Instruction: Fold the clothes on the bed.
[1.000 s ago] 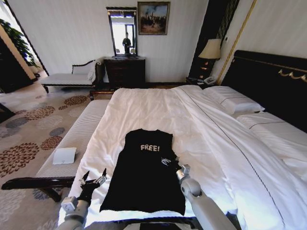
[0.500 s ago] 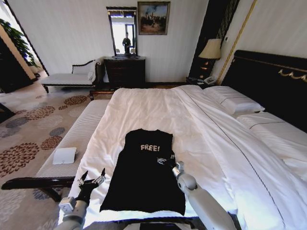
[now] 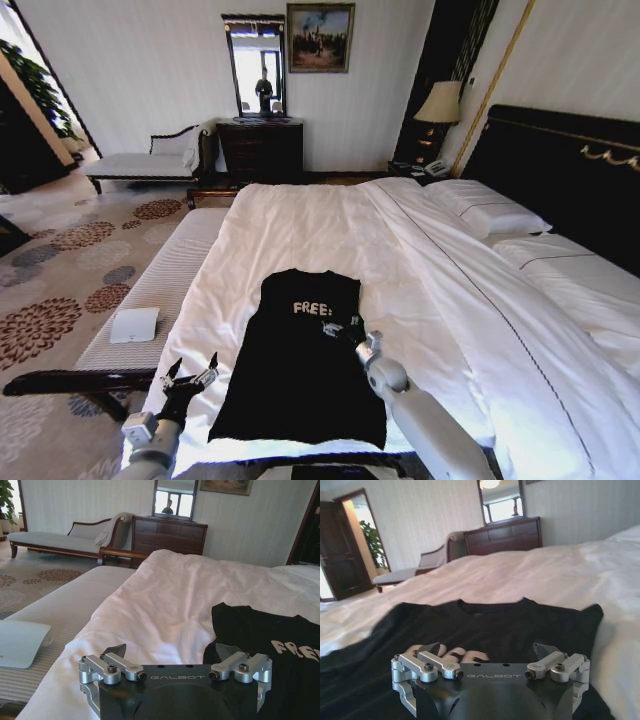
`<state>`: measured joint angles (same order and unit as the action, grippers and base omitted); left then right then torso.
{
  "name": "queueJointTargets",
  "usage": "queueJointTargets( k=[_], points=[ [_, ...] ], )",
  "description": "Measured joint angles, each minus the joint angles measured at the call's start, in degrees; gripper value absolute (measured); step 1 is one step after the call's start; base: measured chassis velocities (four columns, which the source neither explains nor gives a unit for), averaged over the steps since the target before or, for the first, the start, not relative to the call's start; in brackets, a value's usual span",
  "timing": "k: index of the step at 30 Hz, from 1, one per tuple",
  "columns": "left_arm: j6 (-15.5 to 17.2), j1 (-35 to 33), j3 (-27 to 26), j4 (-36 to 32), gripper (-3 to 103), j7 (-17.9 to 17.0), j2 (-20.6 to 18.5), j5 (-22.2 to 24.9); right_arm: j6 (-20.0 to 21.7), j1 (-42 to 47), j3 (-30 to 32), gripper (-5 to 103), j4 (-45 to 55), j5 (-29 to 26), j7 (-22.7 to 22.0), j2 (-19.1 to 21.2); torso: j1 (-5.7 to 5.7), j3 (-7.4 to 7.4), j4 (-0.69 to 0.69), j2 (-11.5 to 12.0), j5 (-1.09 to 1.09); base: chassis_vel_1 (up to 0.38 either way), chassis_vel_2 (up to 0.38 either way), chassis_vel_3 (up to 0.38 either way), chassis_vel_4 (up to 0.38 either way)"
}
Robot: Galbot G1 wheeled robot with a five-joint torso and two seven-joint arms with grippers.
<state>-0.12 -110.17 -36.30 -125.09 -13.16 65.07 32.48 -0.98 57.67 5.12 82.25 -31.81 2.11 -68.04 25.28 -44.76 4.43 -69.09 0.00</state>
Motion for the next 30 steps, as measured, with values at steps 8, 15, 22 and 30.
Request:
queueJointTargets(
  k=[8,15,22,30],
  points=[
    [0.1,0.4,0.6,-0.1,100,-0.1,0.3,-0.3,1.4,0.4,1.0,100,0.8,-1.8,-0.9,-2.4,0.01,0.00,-0.03,0.0,0.00,0.000,0.000,0.000,0.000],
    [0.6,3.9,3.4,2.7,100,-0.1,-0.4,-0.2,1.5,6.7,8.3,100,6.4,-0.6,-1.9,-1.9,0.01,0.00,-0.01,0.0,0.00,0.000,0.000,0.000,0.000],
    [3.0,11.5,6.3,6.6,100,-0.6,-1.3,5.6,1.1,15.3,15.2,100,11.1,1.9,-2.2,-1.2,0.00,0.01,0.00,0.0,0.02,0.000,0.000,0.000,0.000],
    [5.7,24.6,13.5,14.4,100,-0.8,-3.3,18.2,0.2,22.8,19.6,100,13.9,5.4,-2.4,-2.3,0.00,0.00,0.00,0.0,0.01,0.000,0.000,0.000,0.000]
  ],
)
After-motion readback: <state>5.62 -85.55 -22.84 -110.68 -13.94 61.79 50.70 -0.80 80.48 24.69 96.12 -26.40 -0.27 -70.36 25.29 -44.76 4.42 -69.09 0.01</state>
